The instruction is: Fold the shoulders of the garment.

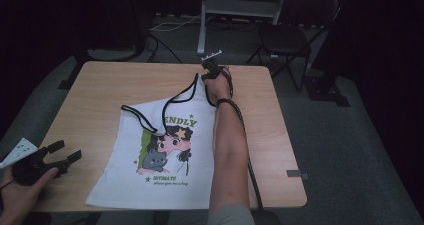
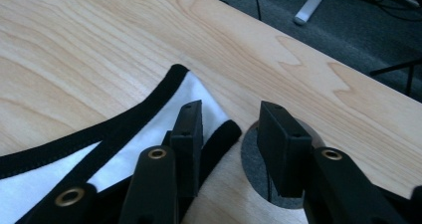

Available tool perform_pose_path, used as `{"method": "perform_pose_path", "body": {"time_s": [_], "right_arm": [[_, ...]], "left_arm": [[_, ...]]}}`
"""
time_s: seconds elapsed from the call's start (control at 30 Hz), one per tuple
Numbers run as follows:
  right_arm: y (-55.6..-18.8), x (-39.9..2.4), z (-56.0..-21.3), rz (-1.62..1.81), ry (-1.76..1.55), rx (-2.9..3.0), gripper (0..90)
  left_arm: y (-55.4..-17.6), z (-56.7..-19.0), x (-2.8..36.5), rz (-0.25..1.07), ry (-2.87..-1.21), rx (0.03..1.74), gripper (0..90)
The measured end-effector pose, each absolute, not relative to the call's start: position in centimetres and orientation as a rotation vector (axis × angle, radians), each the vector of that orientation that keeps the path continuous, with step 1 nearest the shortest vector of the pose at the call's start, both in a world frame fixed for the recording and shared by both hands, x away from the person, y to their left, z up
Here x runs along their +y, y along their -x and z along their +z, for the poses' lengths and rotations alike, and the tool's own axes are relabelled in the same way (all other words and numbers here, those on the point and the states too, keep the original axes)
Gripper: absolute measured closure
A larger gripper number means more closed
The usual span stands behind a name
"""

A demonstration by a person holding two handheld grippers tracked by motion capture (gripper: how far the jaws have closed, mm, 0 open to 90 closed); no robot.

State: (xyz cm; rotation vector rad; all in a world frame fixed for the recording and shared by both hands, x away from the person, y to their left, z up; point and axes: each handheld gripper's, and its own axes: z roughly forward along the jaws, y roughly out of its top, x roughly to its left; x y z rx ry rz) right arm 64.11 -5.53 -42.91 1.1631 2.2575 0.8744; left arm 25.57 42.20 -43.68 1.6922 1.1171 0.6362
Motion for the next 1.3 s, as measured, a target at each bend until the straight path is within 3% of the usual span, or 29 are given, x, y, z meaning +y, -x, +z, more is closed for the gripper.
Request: {"method": "perform_pose_path", "body": {"time_s": [0.57,1.3], "right_arm": [[-63.8,-5.8,-43.1,0.994,-1.204,2.257,83.1],[-60.3,-5.5,-39.3,1.112,-1.027,2.261,84.2]], "left_arm": [[-25.5,-43.7,42.1,0.633,-1.694,1.116,21.0],[-25.5,-43.7,42.1,0.625,-1.687,1.115,21.0]]}}
